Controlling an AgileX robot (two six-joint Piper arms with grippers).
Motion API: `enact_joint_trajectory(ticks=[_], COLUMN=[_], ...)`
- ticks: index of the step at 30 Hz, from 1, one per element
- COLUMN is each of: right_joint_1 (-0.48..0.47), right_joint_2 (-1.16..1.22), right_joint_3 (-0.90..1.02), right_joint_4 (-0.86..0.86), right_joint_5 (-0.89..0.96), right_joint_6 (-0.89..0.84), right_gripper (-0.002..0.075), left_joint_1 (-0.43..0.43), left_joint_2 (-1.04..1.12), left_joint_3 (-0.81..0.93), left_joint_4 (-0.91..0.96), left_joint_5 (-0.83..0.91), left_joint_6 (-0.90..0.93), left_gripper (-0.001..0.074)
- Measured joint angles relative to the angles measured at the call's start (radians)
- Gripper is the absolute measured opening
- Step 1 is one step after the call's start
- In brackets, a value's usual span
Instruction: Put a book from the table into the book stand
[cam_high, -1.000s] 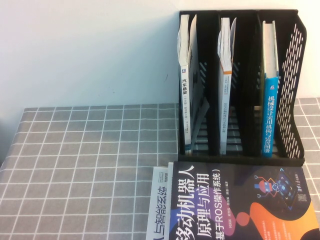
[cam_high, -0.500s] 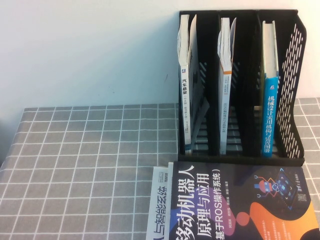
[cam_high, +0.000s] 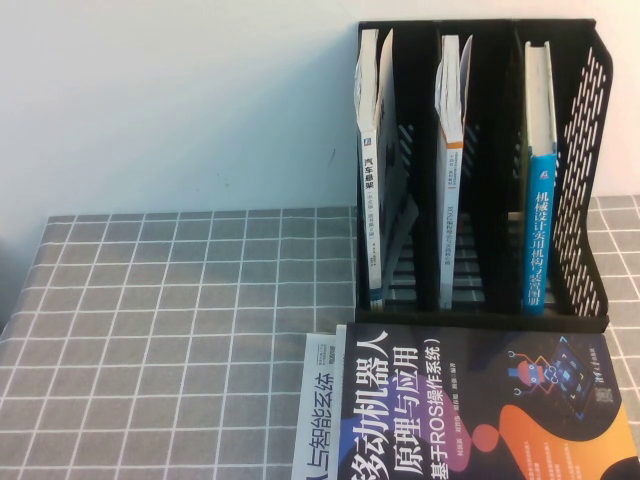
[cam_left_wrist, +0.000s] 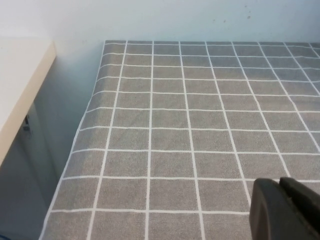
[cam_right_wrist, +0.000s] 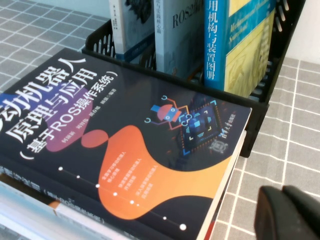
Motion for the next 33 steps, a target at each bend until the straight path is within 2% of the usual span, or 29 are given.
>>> enact_joint_trajectory(ticks=[7,33], right_joint_1=[0.0,0.0], right_joint_2=[0.0,0.0], right_joint_3=[0.0,0.0], right_joint_4=[0.0,0.002], right_joint_5=[0.0,0.0], right_joint_6=[0.0,0.0], right_gripper=[-0.0003,-0.0003], left_joint_1=[0.0,0.0], left_joint_2=[0.0,-0.002], left_joint_3=[0.0,0.0], left_joint_4=[-0.054,-0.058], left_joint_5=[0.002,0.002], left_joint_6=[-0.027,0.016], left_gripper=[-0.0003,-0.0003])
